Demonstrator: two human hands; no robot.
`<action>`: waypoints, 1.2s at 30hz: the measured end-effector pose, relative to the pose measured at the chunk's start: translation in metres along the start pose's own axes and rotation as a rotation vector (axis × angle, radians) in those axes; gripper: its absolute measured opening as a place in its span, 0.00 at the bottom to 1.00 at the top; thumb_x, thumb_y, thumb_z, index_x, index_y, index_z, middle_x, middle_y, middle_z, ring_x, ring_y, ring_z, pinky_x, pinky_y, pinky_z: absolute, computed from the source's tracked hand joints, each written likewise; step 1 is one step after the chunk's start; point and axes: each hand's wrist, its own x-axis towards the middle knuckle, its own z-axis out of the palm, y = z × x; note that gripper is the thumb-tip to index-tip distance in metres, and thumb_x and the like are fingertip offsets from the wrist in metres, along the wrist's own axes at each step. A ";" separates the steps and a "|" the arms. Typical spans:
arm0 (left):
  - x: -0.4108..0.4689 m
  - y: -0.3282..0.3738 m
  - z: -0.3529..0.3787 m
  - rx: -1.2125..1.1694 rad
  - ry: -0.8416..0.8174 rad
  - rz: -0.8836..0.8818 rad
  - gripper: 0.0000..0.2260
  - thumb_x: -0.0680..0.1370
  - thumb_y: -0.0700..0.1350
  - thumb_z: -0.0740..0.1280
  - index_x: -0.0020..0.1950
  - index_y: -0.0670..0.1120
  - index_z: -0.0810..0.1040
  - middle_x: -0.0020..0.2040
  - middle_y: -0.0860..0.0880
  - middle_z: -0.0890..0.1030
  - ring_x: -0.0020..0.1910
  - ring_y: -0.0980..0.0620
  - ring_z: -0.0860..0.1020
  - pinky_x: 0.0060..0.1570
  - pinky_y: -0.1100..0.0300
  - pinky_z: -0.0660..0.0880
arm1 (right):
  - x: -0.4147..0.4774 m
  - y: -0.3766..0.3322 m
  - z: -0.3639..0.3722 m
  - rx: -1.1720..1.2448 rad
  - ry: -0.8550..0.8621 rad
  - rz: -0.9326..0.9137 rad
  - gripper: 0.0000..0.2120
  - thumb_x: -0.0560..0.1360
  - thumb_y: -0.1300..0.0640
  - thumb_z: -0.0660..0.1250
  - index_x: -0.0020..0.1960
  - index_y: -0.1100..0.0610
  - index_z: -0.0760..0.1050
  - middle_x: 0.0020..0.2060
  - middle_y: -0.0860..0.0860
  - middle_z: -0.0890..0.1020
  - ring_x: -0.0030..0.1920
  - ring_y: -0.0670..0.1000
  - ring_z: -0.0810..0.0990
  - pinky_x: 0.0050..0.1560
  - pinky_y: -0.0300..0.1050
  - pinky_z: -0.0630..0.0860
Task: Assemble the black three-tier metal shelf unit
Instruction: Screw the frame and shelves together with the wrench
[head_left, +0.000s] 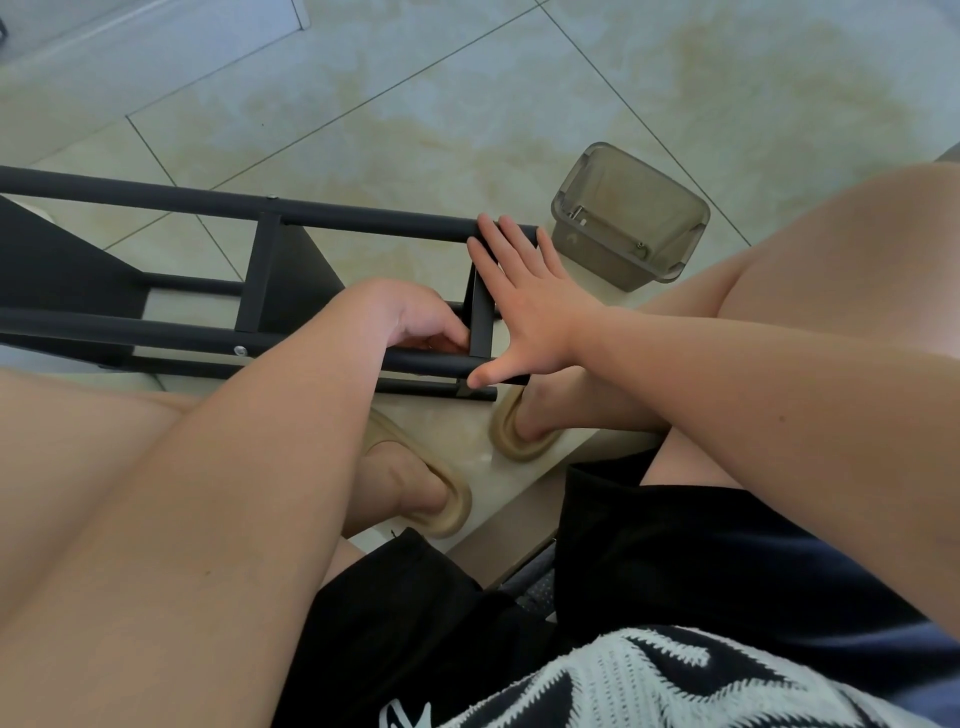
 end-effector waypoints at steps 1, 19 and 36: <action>0.000 0.000 0.000 0.009 0.004 0.000 0.09 0.65 0.49 0.76 0.39 0.45 0.86 0.41 0.45 0.86 0.45 0.44 0.79 0.58 0.49 0.73 | 0.000 0.000 0.000 -0.002 -0.001 0.001 0.69 0.62 0.19 0.63 0.81 0.61 0.35 0.80 0.57 0.33 0.79 0.58 0.30 0.78 0.60 0.33; -0.006 0.004 0.001 -0.016 -0.025 -0.005 0.06 0.77 0.41 0.68 0.42 0.44 0.83 0.41 0.47 0.84 0.46 0.48 0.79 0.59 0.52 0.72 | 0.001 0.000 0.001 -0.007 -0.005 0.002 0.69 0.62 0.19 0.62 0.81 0.60 0.35 0.80 0.57 0.33 0.79 0.58 0.30 0.78 0.61 0.34; 0.002 -0.001 -0.001 0.030 0.013 -0.006 0.12 0.63 0.50 0.74 0.42 0.45 0.87 0.46 0.46 0.86 0.54 0.44 0.81 0.65 0.50 0.72 | 0.002 0.001 0.003 -0.021 -0.004 0.000 0.70 0.59 0.17 0.57 0.82 0.60 0.35 0.80 0.58 0.33 0.79 0.58 0.31 0.78 0.62 0.34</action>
